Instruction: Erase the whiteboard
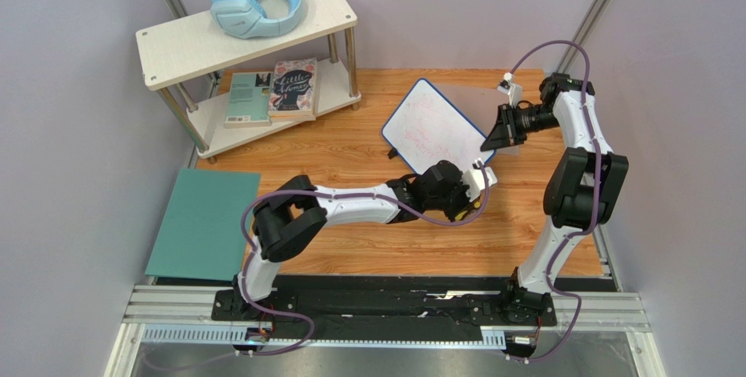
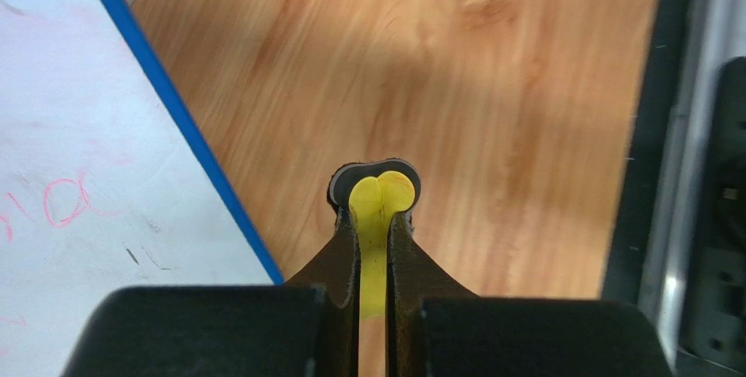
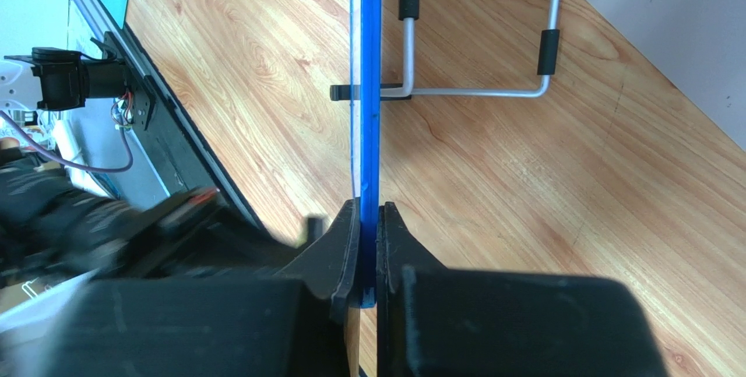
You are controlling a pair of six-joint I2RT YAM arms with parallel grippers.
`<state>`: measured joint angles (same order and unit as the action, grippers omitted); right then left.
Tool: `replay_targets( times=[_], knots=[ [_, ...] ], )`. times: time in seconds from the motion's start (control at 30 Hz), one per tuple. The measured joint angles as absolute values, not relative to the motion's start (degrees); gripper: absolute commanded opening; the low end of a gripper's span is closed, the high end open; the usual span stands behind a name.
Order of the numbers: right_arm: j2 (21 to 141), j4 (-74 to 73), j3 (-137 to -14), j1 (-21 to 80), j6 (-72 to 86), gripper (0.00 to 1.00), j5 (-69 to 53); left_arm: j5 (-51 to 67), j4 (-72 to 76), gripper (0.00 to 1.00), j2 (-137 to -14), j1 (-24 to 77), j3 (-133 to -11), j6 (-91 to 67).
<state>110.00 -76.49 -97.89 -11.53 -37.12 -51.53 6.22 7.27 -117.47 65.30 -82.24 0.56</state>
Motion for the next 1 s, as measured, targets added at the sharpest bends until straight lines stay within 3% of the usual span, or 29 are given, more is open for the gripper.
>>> replay_targets(
  times=[0.13,0.33,0.6,0.8,1.0],
  knots=[
    [110.4,-76.6,-98.2,-11.6,-37.1,0.00,-51.5,7.8,9.0,0.00,-109.4,66.0,-77.5,0.0],
    [110.4,-76.7,-98.3,-11.6,-37.2,0.00,-51.5,-1.3,10.7,0.00,-105.0,61.5,-76.4,-1.6],
    [110.5,-76.9,-98.4,-11.6,-37.3,0.00,-51.6,-12.0,10.5,0.00,-115.6,51.4,-83.8,-5.0],
    [111.4,-77.4,-98.7,-12.4,-37.3,0.00,-50.9,-11.6,11.7,0.00,-121.3,52.1,-88.7,-5.1],
    [111.6,-77.4,-98.7,-12.4,-37.3,0.00,-51.0,-8.1,20.6,0.00,-121.2,56.0,-85.5,-1.5]
  ],
)
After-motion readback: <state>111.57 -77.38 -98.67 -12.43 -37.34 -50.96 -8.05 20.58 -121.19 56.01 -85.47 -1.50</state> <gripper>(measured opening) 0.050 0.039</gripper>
